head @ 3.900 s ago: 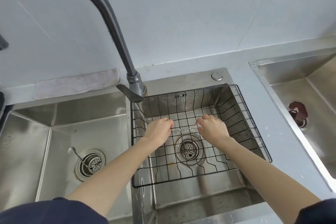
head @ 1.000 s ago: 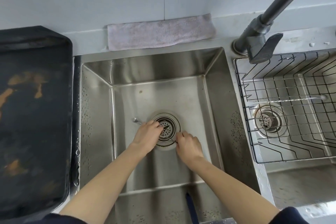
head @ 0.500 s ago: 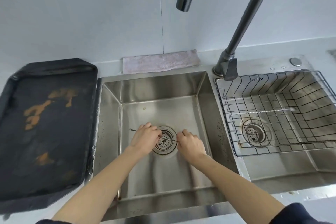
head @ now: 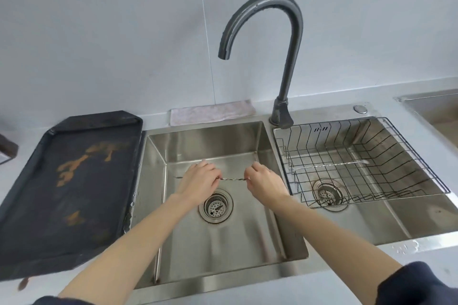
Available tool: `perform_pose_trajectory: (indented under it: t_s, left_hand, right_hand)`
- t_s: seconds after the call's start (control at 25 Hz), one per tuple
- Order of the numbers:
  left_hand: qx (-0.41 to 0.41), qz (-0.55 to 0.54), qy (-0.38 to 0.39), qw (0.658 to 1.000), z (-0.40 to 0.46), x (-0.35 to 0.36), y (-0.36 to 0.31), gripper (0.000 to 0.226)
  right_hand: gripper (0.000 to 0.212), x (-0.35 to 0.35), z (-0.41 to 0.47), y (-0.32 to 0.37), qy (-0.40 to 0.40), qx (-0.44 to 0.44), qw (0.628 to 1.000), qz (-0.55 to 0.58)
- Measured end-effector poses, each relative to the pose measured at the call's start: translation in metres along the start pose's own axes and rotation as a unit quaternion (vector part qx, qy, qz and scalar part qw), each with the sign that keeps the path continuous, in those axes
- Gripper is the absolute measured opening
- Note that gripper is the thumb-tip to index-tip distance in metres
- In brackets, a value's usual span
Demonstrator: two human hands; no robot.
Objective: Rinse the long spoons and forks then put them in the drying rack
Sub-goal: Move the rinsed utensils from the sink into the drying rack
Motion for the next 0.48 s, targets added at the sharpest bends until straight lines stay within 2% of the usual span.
perform_pose_trajectory:
  t_s: [0.16,0.48]
  left_hand:
    - [0.040,-0.009,-0.048,0.998,0.005,-0.015,-0.032,0.019]
    - [0.055,-0.023,-0.021,0.998,0.053,-0.010,-0.100,0.027]
  right_hand:
    - [0.021,-0.023,-0.011,-0.024,-0.032,0.008,0.999,-0.008]
    - [0.017,-0.065,-0.033,-0.105,-0.083,-0.002,0.996,-0.032]
Point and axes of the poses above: each hand's wrist, its own z-axis towards the middle knuckle, its own x-axis out of the palm, y = z × x, the point moved 10 cm from there along z, towards the middle knuckle, and after that the axes turned 7 degrees about y, right-handed, at the moved point
